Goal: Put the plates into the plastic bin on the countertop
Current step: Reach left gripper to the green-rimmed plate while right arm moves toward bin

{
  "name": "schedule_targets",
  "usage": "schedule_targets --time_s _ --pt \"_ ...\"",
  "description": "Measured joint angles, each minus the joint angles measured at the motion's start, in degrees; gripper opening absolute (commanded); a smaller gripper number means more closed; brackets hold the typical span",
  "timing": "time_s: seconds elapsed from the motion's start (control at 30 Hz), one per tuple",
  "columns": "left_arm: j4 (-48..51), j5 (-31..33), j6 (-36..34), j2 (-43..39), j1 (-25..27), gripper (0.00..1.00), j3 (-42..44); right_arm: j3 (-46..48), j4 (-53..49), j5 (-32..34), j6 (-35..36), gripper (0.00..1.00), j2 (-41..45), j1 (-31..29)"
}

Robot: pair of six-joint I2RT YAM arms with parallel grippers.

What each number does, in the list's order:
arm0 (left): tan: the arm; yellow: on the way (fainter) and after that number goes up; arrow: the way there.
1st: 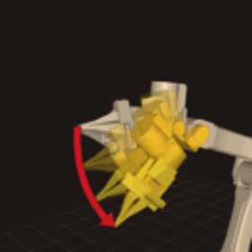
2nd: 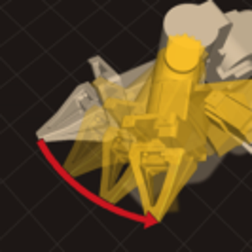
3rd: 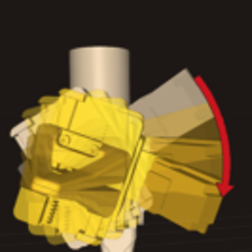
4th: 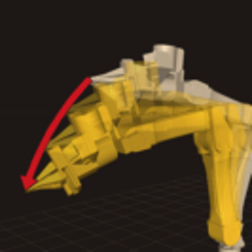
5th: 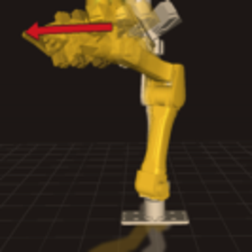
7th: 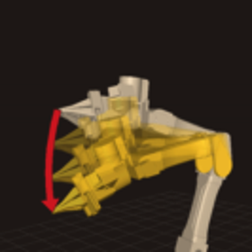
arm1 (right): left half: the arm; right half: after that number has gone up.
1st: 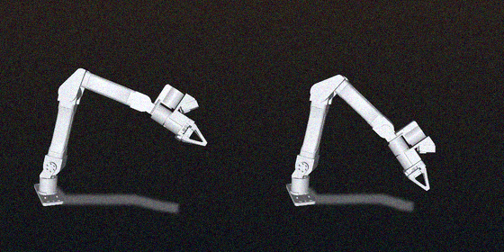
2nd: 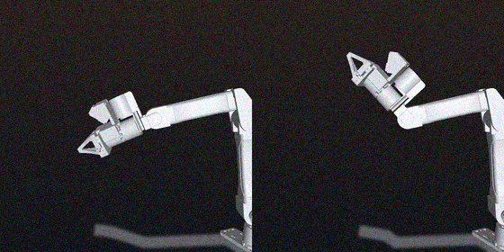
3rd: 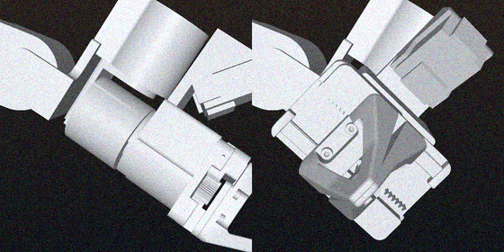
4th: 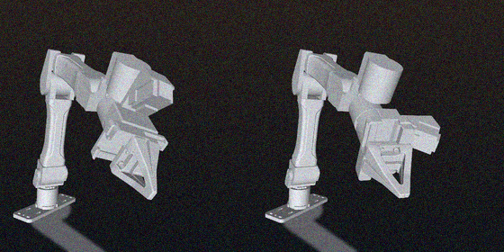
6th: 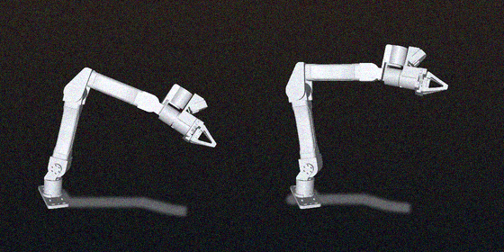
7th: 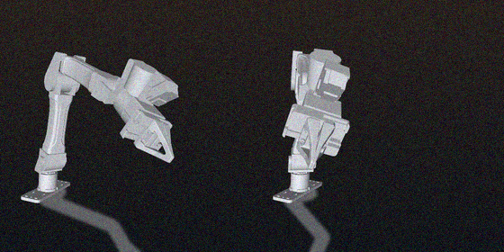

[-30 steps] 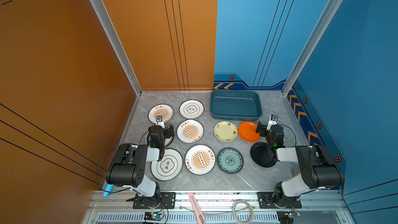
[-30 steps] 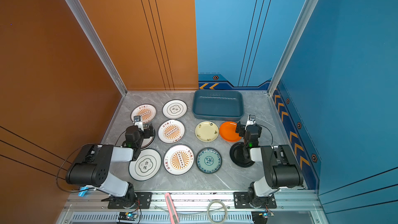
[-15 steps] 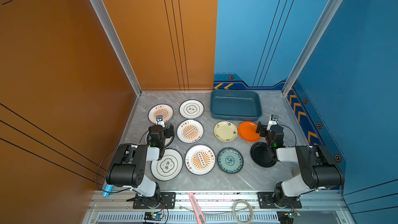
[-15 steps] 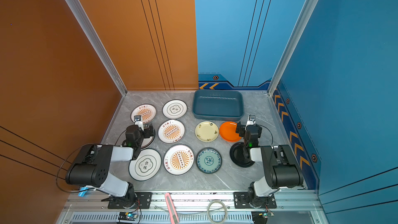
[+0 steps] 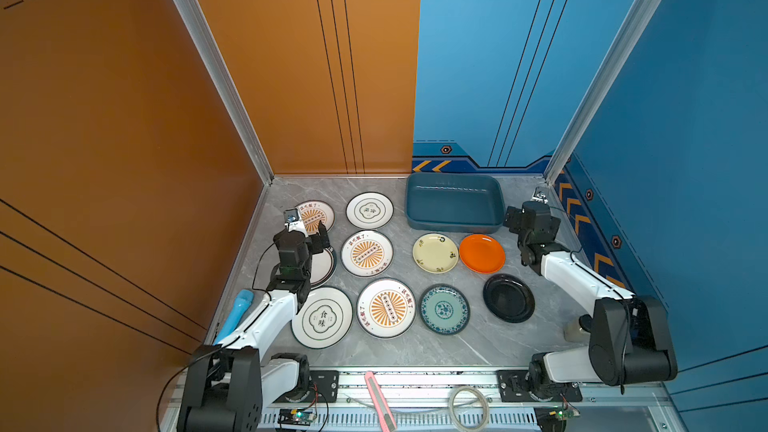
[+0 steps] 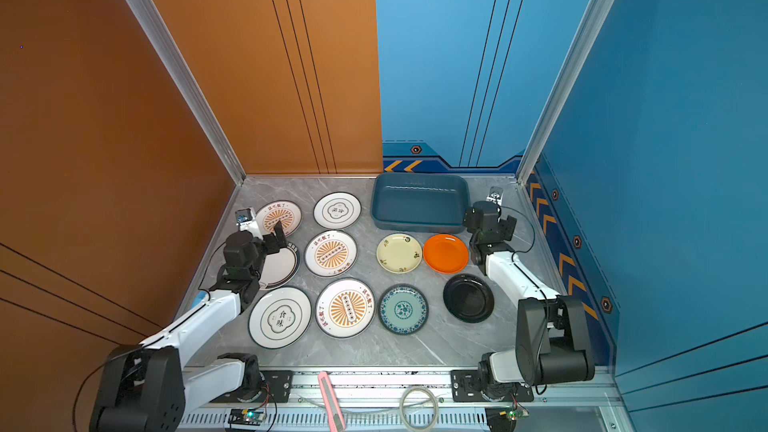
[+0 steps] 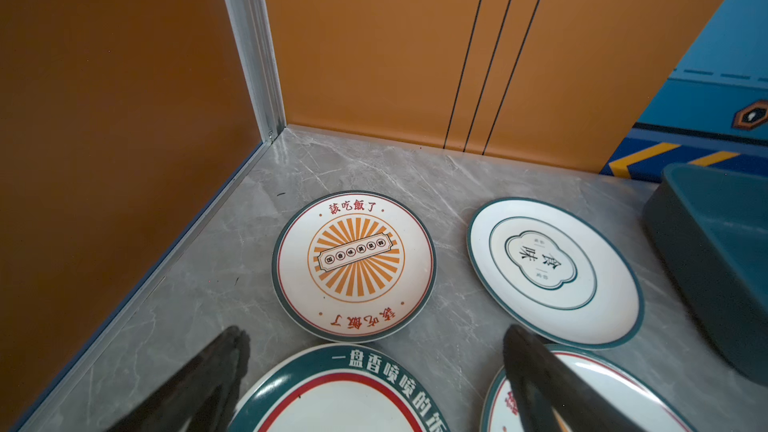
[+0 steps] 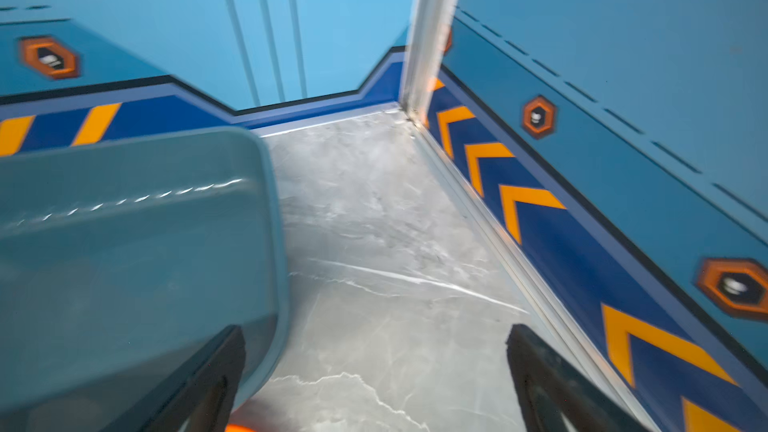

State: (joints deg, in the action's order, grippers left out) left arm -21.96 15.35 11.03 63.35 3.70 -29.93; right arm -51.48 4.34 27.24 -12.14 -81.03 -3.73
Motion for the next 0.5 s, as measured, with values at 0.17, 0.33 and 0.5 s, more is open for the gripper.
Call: schedule_targets --time_s 0.17,0.33,0.5 --pt "18.4 4.94 10.23 -5.97 0.66 0.98 -8.68 -14.29 -20.31 -1.25 -12.35 1.0 -0.59 5.18" --pt "32.46 4.7 17.75 -10.99 -0.35 0.98 -13.35 -15.87 -31.89 -5.27 -20.9 1.0 1.29 8.61" --pt "42.49 -0.55 27.96 -14.1 -6.23 0.98 -14.38 -15.87 -38.34 -11.02 -24.92 1.0 1.81 6.21"
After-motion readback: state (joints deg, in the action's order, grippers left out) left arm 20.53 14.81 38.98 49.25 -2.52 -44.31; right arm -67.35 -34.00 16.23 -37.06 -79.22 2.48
